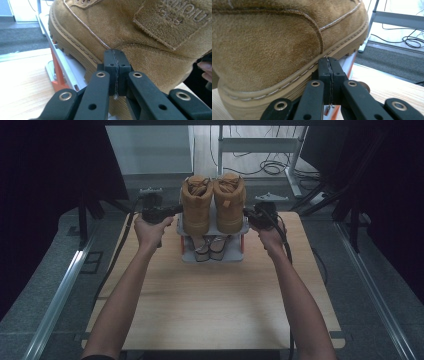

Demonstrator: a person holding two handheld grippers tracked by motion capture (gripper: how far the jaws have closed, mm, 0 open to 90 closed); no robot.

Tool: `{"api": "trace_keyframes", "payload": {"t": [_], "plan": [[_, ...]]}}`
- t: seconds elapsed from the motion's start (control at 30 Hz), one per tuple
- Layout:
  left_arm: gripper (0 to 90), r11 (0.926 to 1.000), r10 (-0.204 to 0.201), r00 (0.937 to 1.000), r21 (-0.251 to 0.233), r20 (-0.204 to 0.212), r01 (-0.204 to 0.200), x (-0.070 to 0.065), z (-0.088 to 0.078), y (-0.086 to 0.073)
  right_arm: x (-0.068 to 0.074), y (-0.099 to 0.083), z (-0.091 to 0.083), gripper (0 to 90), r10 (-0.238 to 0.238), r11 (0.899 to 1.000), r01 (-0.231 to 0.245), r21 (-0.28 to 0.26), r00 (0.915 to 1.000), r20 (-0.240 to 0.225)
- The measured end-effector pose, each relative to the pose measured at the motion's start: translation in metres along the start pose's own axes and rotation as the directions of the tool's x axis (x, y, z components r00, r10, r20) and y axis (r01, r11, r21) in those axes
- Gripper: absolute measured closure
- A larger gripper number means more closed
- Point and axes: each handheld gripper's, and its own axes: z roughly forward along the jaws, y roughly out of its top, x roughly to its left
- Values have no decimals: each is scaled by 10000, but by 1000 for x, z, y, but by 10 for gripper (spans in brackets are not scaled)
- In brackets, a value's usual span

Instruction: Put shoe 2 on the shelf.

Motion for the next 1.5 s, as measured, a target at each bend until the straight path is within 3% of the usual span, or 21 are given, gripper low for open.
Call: {"api": "trace_keyframes", "payload": {"t": [0.2,0.5,0.87,1.07,1.17,1.3,1.5], "plan": [[899,10000,-26,10000,-57,-46,26,-5,4,-1,4,-1,3,893,57,10000,-57,-23,10000,-11],[898,9997,-136,9997,-200,183,140,-1,4,-4,2,-1,4,892,13,10000,-14,-35,9999,-155],[868,9997,83,9999,-235,-68,-85,-1,2,-3,1,-2,3,887,145,9999,-147,-78,9996,-249],[797,9978,207,9991,-617,-379,-230,4,-14,-5,1,-3,-8,869,331,9983,-343,-466,9991,-259],[733,9961,419,9974,-747,-587,-462,4,-24,-11,3,-3,-15,807,373,9969,-402,-683,9984,-422],[606,9941,792,9935,-671,-817,-848,4,-33,-20,6,-2,-23,639,399,9942,-444,-977,9980,-482],[535,9916,1076,9922,-654,-633,-1117,5,-50,-34,10,-6,-36,545,399,9913,-484,-1228,9967,-703]]}}
